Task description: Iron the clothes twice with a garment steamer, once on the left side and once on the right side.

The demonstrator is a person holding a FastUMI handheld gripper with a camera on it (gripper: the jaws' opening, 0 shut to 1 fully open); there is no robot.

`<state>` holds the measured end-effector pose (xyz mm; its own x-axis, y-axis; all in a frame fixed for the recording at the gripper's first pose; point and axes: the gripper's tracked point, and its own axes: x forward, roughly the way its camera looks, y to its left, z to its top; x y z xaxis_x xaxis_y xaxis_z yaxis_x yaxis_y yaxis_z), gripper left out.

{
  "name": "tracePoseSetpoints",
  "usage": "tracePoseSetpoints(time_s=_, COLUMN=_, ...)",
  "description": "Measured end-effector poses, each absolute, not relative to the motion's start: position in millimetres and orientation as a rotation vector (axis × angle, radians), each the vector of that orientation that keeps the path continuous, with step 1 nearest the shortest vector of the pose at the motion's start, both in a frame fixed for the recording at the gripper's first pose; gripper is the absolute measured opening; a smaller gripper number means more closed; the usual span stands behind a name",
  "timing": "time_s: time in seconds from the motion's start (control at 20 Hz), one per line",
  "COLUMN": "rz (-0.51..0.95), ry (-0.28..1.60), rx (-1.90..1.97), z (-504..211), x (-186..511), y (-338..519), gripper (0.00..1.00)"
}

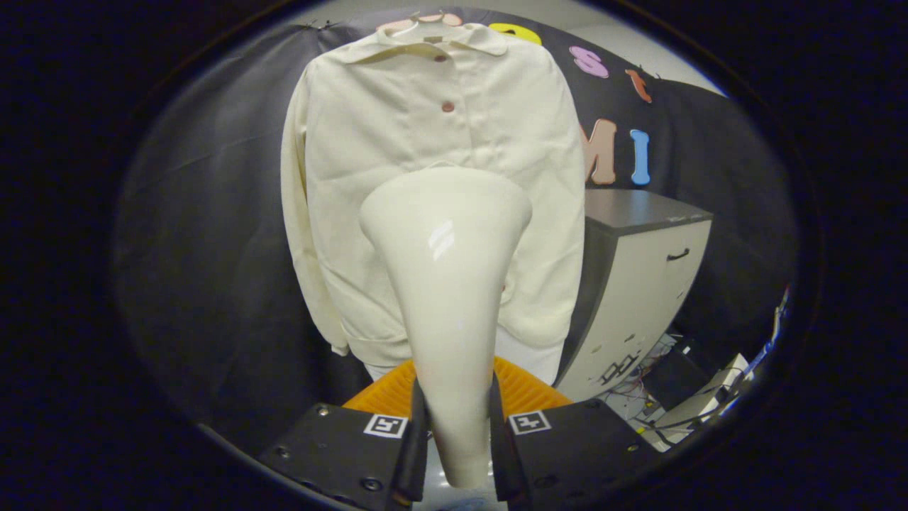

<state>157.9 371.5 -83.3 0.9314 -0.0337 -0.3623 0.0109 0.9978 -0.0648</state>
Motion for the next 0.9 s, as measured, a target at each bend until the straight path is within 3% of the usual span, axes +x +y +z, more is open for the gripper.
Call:
tracePoseSetpoints(time_s=0.6, rz=0.028, ry=0.184, rx=-0.114, z=84.4, x=251.3, y=319.4, gripper=0.37)
tracePoseSetpoints(time_s=0.9, rz=0.033, ry=0.137, rx=-0.124, z=121.7, x=296.0, y=290.8, gripper=0.37)
